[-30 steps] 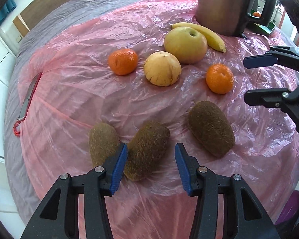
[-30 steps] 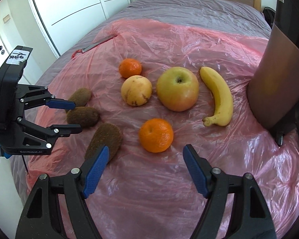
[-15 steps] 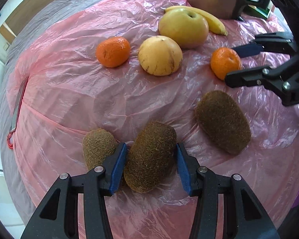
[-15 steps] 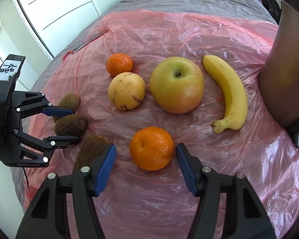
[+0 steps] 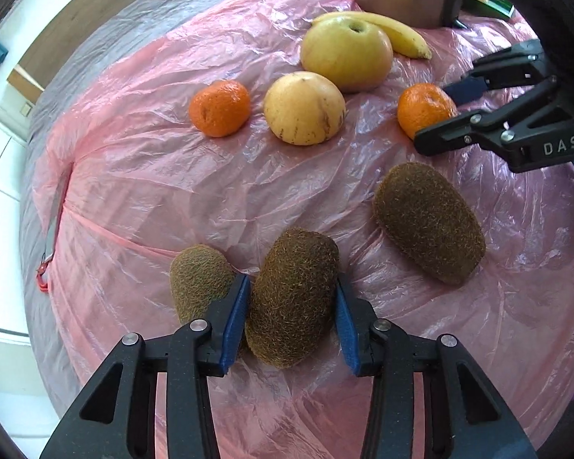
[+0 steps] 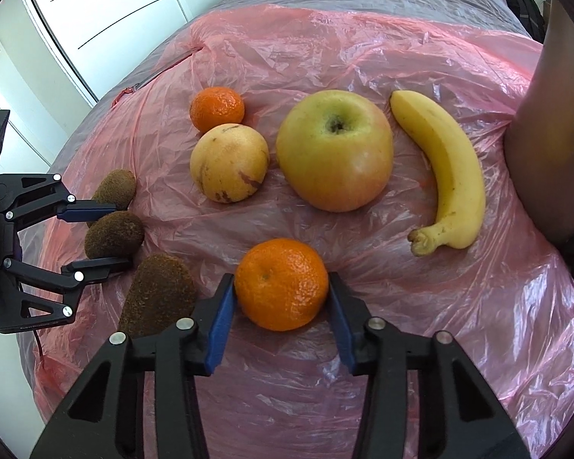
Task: Organize fruits
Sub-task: 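Grasp a brown kiwi with the left tool while the right tool grasps a mandarin, then carry the kiwi and mandarin to the green tray and release both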
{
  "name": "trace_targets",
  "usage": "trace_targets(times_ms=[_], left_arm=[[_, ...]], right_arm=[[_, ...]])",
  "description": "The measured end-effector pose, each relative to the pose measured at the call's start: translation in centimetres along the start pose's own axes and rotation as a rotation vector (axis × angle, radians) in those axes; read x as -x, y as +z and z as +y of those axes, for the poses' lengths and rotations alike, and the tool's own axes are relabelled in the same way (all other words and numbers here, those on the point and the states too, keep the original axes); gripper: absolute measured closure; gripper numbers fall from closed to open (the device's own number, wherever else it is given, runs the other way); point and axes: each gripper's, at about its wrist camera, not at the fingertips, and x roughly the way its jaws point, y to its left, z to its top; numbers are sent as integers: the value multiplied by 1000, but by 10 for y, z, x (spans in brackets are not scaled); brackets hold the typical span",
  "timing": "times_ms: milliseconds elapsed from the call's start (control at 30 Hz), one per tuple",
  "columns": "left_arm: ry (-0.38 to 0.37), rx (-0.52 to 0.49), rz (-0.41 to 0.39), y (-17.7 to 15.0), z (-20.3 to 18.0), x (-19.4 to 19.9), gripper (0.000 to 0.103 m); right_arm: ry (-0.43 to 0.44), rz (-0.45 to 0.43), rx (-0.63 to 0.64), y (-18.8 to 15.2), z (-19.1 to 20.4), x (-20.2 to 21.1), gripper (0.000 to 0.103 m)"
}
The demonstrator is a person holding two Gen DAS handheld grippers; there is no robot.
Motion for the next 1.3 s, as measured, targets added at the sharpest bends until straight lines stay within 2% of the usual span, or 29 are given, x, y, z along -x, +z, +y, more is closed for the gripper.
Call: trace_targets(times_ms=[333,633,933,1300], left_arm=[[11,106,-64,2,8,39,65],[-11,247,-118,0,1,75,65],[-49,338,-180,5,-40,102,65],[-93,386,-190,24,-104,118,65]], right_arm=[[20,-29,-11,0,0,15,33],[44,-86,-15,-12,-3,57,33],[34,-123,10,-44,-14,107,33],[-4,-160,-37,-87,-56,148,33]])
